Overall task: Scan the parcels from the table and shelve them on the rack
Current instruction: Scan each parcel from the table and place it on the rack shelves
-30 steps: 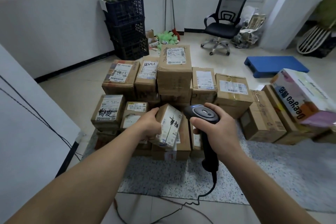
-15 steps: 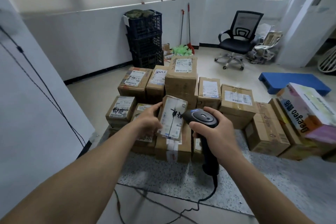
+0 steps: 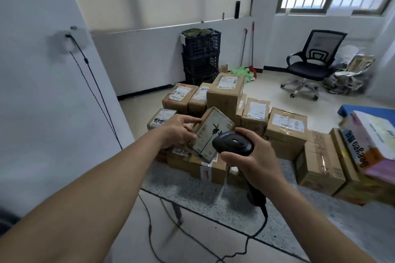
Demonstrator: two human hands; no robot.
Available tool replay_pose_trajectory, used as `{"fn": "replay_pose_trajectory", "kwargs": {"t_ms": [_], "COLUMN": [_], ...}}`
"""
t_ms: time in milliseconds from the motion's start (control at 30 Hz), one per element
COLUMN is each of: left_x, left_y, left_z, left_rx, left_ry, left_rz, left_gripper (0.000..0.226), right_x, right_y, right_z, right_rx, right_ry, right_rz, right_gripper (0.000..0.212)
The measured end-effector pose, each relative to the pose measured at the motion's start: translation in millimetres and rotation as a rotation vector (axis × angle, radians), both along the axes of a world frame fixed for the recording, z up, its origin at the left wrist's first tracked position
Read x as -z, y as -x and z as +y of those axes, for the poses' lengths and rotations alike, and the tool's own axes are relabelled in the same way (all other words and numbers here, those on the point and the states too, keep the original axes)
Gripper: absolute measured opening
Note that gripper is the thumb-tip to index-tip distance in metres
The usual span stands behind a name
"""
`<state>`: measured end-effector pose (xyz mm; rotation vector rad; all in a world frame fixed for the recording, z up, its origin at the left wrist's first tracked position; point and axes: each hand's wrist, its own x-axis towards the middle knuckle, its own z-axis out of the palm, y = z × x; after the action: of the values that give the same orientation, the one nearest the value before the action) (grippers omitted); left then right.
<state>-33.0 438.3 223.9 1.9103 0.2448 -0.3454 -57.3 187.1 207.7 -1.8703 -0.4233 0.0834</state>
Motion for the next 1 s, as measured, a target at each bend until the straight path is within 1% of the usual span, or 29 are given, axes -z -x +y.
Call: {"fn": "replay_pose_trajectory", "kwargs": {"t_ms": [133,233,500,700,867,1000], "left_x": [-7,-12,-18,-21,-27,-31], "left_y": [18,28,44,55,61,70], "left_z": [-5,-6,6,19,29,38], "left_rx": [-0.038,-0.028,-0.037,-0.035,-0.046,-0.081], "left_ry": [-0.007,-0.04,-0.035,-0.064,-0.107,-0.112], "left_rz": [-0.04,-0.043,-0.043,-0.039,-0.039,-0.045], "left_gripper": [0.056,0.052,0.047,0.047,0.045,0.05], "right_x": [-7,-13,-20,-23,-26,-29], "right_y": [12,21,34,38,41,45], "right_z": [-8,-10,-6,3,11,17], "right_rx": [-0.066,-0.112,-0.147,-0.177,-0.191,-0.207], "right_ry": [-0.011,-0.003,0.026,0.036,0.029,-0.004], "right_rz": [-0.035,-0.055,-0.1,-0.117,-0.135,-0.129], "right_gripper": [0.079,0.07,0.064,0.072,0.074,0.076]}}
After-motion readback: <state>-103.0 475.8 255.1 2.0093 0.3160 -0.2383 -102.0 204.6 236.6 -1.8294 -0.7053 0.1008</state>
